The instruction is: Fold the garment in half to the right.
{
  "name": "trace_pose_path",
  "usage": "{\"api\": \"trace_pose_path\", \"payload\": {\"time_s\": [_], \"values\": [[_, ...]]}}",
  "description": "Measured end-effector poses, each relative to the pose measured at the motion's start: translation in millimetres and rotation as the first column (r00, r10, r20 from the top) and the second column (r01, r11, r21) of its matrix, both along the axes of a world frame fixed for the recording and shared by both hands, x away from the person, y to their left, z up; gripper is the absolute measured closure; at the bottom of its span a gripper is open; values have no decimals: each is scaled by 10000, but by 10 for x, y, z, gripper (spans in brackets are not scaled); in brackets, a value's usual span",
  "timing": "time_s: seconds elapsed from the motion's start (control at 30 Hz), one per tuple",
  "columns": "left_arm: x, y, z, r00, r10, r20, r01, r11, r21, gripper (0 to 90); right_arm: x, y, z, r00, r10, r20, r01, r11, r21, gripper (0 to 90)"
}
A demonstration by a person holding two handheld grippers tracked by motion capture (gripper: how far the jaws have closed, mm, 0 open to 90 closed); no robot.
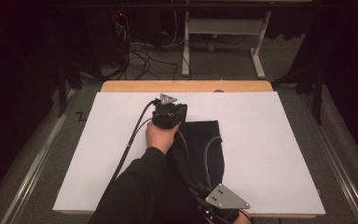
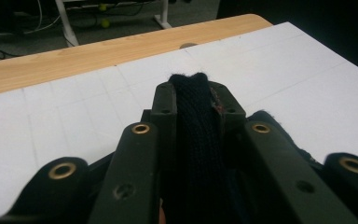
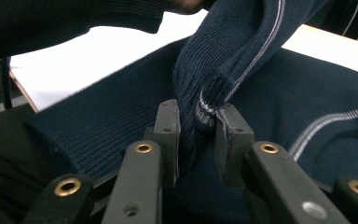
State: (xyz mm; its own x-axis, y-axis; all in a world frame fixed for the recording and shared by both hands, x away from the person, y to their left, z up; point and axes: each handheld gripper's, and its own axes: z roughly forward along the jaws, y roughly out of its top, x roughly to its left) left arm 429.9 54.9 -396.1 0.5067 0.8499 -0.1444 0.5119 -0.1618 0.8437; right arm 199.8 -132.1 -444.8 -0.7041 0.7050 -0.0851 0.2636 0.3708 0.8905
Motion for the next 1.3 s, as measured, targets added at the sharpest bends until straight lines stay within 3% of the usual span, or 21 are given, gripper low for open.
{"api": "trace_pose_path", "payload": {"time_s": [0.7,1.03,1.3], "values": [[89,-393,-258,9979,-352,-552,359,9993,124,692,-26,-325,-182,9959,-505,-755,486,9985,-257,724],[89,-536,-260,9978,-488,-455,493,9987,91,666,-63,-412,-216,9940,-606,-914,593,9981,-160,704],[51,-600,-223,9955,-860,-390,856,9963,-127,564,-80,-480,-206,9925,-776,-940,777,9970,-21,663]]}}
